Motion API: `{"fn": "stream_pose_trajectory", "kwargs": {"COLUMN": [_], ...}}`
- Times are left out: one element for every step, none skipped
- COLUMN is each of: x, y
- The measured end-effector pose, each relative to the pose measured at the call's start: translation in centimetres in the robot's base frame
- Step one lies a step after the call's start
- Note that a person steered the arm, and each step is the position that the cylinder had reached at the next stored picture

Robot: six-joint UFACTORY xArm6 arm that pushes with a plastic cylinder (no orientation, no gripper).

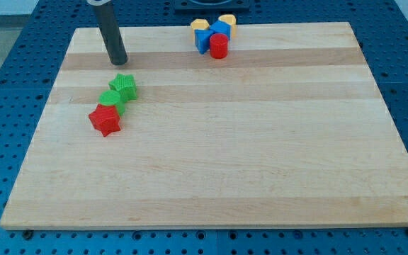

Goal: Push the green star to the right of the green circle

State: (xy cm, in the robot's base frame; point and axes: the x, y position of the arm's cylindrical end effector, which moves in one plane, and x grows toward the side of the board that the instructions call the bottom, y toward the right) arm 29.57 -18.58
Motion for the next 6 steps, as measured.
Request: {"fn": "stream_pose_trajectory", "kwargs": {"x": [0.3,3.4,6.3,7.6,8.8,10.3], "y": [-0.8,-2.9,-2.8,2.8,6.1,11.3]}}
